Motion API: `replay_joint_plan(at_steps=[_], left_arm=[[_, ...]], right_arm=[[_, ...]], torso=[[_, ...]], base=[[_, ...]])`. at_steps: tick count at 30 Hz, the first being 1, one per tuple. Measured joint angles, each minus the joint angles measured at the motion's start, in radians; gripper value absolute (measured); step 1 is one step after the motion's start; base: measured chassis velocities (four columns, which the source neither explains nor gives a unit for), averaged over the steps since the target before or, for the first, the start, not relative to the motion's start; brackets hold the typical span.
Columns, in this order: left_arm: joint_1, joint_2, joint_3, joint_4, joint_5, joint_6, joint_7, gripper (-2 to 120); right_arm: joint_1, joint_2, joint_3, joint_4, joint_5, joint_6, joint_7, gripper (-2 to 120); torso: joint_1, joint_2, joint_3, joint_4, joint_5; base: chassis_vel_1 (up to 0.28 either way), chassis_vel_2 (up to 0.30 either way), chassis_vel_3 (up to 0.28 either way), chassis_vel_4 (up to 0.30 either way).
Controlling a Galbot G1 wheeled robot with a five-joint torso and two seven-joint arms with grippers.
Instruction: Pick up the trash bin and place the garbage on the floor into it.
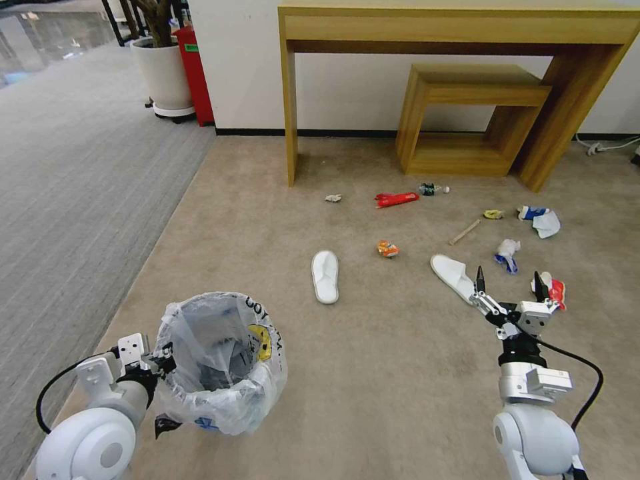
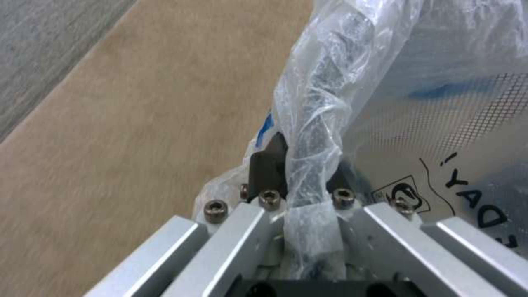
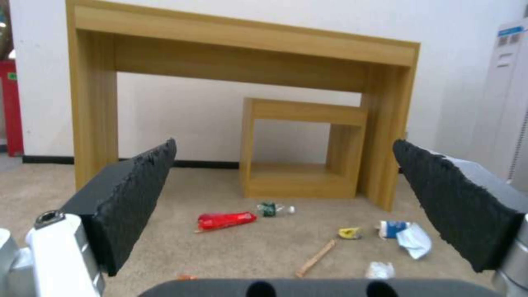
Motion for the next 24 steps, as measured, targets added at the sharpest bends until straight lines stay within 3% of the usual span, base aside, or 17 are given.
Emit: replay_joint_plan(at_steps=[24], left_arm=[[-0.009, 0.002, 0.004, 0.017, -0.001, -0.004, 0.0, 1]], right_arm=[[0.015, 0.004, -0.008, -0.032, -0.003, 0.023, -0.005, 100]], torso=[[0.0, 0.0, 0.0, -0.0003, 0.0]], base=[[-0.225, 0.222, 0.222, -0.224]])
